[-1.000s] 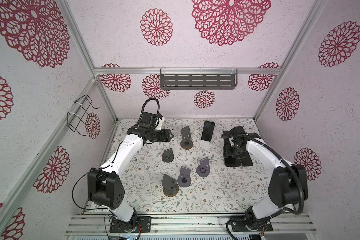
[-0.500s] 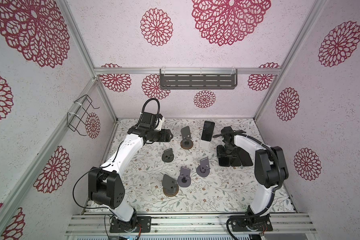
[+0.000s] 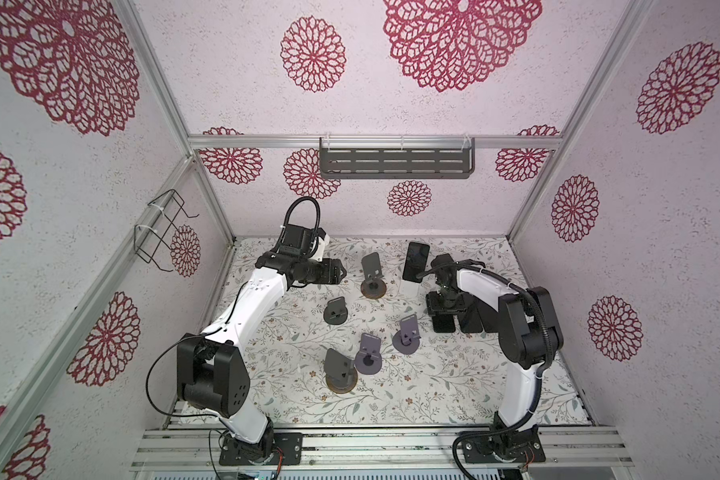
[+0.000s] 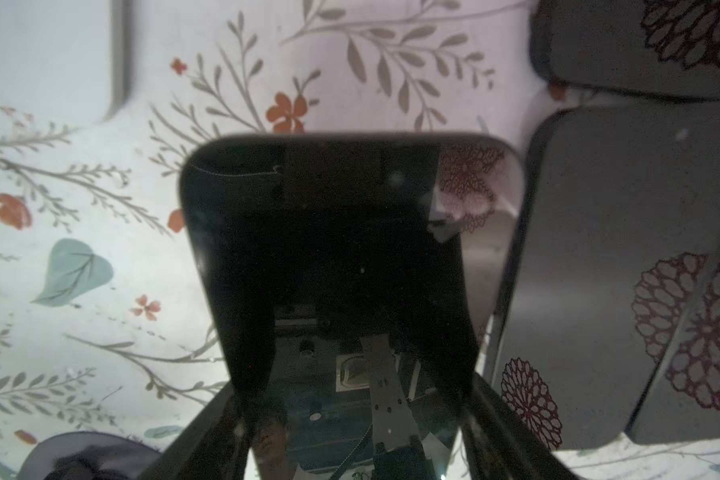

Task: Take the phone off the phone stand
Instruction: 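Lower the phone flat beside the other flat phones and open the right gripper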

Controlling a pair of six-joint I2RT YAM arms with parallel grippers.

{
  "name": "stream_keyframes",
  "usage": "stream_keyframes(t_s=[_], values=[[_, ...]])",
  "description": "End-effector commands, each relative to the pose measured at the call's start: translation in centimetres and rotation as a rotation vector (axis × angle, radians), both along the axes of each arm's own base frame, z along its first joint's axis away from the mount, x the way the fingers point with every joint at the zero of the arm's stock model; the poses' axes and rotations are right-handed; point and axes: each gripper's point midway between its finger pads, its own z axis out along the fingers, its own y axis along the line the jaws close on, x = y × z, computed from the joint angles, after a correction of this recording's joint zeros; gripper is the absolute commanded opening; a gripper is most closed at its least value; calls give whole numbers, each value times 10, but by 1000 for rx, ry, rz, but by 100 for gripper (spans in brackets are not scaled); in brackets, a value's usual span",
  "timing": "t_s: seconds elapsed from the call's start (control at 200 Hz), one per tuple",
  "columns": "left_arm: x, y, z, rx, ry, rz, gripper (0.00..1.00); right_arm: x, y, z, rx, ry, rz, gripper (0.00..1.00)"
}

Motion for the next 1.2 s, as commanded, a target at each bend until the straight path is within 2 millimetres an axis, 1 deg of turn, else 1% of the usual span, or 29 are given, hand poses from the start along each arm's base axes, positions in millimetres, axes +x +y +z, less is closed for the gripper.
stream_keyframes(t_s=[0.0,0.095,0.345,0.525,0.651,0.791,0.941,1.031,1.136,1.196], values=[[3,0,7,0,-22,-11,77,6,-6,5,-40,-6,10,18],[3,-1,8,0,-24,-13,77,6,-5,1,-39,1,13,20],[3,-1,8,1,-27,-15,78,4,-6,-7,-48,16,14,32],[3,-1,8,1,-25,-16,78,0,-10,-12,-67,40,14,52],[3,-1,8,0,-22,-17,78,-2,-10,-12,-64,40,13,66],[2,-1,7,2,-22,-19,79,-2,-8,-8,-52,29,11,78],[2,-1,8,1,-22,-19,79,1,-6,2,-36,-2,9,84],[2,-1,8,-1,-22,-19,79,1,-3,8,-26,-13,13,85],[2,-1,9,2,-25,-19,79,3,0,24,-21,-64,15,83],[3,-1,9,3,-25,-19,79,4,9,36,12,-97,22,79]])
